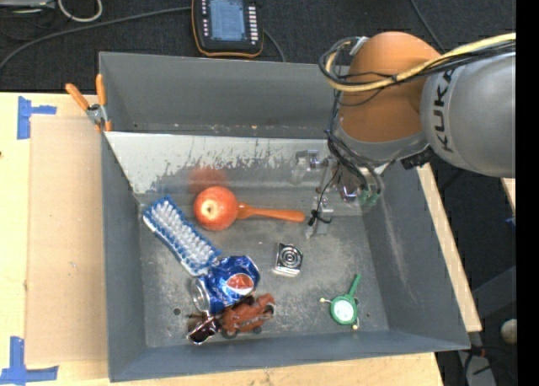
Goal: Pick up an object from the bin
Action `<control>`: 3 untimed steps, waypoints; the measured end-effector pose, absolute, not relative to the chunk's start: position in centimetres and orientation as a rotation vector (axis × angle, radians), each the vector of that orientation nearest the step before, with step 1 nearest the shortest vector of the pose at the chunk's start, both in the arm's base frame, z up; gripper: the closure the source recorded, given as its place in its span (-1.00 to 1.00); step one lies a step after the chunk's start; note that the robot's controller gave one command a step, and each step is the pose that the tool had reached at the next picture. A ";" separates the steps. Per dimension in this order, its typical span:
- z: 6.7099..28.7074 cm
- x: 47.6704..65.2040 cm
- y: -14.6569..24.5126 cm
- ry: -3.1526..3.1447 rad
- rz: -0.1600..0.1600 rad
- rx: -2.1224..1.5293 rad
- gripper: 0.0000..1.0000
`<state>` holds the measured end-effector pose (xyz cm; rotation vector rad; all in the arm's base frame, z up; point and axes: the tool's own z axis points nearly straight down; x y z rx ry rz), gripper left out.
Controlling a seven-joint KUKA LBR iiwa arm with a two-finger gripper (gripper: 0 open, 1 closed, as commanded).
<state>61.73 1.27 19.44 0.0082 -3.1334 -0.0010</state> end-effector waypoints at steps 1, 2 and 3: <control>20.0 61.9 1.3 -3.141 -0.001 0.008 -1.00; 13.5 61.3 3.2 -3.129 -0.004 0.172 -1.00; 12.7 60.5 -0.1 -3.143 0.000 -0.124 -1.00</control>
Offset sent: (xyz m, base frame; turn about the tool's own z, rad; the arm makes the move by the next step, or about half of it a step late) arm -0.0033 0.0188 -0.0557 -0.1056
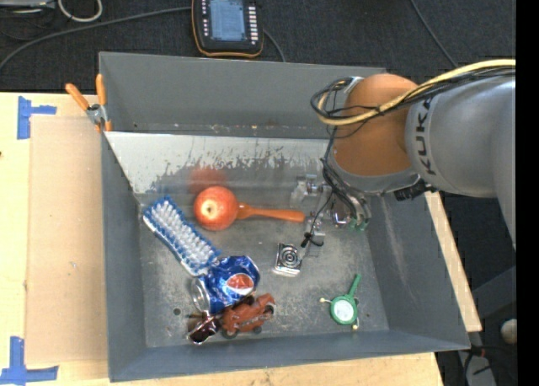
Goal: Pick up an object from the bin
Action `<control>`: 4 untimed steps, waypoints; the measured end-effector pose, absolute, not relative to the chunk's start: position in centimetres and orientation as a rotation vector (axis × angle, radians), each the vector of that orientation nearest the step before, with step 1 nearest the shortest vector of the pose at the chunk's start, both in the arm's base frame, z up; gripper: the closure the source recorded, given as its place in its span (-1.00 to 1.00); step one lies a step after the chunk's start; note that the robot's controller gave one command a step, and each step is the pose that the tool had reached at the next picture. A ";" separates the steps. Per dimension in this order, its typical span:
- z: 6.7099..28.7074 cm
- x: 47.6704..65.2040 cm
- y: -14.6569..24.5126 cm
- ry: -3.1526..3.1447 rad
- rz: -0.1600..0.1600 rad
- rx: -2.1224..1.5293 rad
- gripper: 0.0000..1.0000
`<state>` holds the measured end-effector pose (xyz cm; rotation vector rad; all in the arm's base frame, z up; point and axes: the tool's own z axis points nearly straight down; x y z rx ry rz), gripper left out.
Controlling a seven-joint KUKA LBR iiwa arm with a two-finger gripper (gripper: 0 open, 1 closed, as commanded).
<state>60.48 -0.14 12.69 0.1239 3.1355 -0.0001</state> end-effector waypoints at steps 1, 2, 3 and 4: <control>14.3 58.4 2.1 3.149 0.006 0.035 -1.00; 14.3 57.3 0.6 3.115 0.001 0.422 -1.00; 12.3 59.0 1.6 3.144 0.007 -0.012 -1.00; 12.4 55.2 0.7 3.137 0.001 0.274 -1.00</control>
Offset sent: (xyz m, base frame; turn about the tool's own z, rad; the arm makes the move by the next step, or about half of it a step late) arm -0.0328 0.0060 0.0165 0.1930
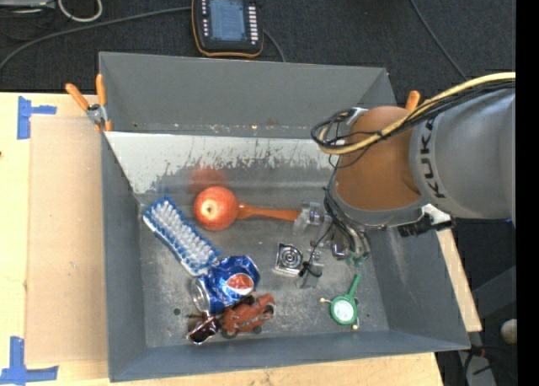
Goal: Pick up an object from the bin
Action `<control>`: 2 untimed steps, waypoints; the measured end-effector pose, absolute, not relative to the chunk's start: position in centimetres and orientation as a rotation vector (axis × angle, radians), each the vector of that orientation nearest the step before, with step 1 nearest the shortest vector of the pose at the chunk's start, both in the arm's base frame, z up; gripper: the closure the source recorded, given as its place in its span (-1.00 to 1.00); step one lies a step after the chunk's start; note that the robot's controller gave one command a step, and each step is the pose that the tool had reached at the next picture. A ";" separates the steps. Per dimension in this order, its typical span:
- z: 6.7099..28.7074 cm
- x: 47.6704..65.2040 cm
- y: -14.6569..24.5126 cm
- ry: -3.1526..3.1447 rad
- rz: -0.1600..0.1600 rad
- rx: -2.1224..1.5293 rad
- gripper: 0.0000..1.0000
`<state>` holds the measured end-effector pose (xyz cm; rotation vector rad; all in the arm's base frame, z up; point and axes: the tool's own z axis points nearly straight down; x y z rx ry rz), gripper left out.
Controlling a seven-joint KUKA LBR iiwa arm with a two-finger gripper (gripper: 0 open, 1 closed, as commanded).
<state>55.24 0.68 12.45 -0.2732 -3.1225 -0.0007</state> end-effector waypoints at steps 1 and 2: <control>11.5 56.2 -1.9 -3.134 -0.006 -0.185 -1.00; 10.9 55.8 0.4 -3.130 -0.005 -0.194 -1.00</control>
Offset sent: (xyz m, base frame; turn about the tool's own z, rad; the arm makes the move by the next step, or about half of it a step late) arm 0.0046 0.0004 -0.0153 -0.0487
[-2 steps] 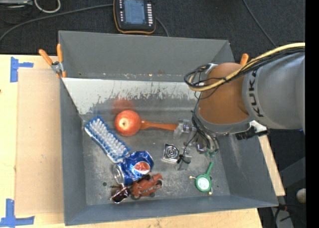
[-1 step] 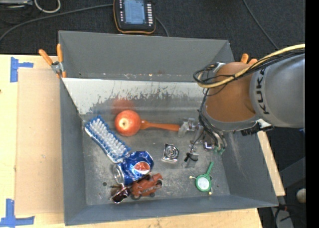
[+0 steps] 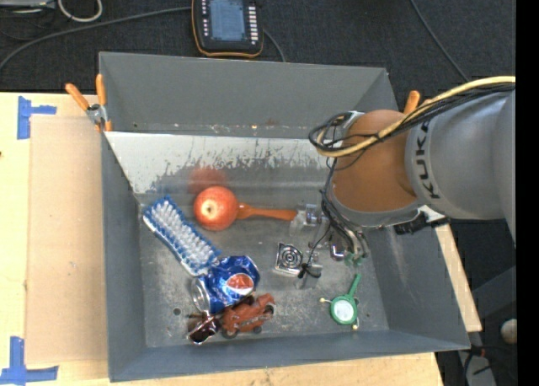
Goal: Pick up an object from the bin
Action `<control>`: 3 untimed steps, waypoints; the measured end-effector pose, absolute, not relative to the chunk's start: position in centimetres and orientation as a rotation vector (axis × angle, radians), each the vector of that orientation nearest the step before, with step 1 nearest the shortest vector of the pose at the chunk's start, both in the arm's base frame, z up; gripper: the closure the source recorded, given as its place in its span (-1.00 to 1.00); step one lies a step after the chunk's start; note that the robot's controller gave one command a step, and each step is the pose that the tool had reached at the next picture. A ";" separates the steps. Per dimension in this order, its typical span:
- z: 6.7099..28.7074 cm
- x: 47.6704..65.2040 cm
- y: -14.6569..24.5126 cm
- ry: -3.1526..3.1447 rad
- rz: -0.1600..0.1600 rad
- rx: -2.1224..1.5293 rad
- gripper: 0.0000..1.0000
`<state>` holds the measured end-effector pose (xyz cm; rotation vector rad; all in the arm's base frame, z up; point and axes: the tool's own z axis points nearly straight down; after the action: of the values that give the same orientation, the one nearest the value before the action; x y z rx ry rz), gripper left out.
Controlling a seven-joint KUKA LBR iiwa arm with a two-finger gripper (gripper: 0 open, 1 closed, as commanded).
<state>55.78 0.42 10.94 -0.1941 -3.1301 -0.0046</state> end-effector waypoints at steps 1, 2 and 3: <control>12.0 56.9 -1.5 -3.139 -0.004 0.027 -1.00; 10.3 55.7 3.0 -3.127 -0.007 -0.161 -1.00; 10.1 56.7 -2.1 -3.136 -0.002 0.144 -1.00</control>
Offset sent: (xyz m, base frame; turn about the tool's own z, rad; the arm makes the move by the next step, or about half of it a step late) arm 0.0002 0.0238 -0.0046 -0.0183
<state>56.66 -2.06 10.10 0.1437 -3.1356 -0.0022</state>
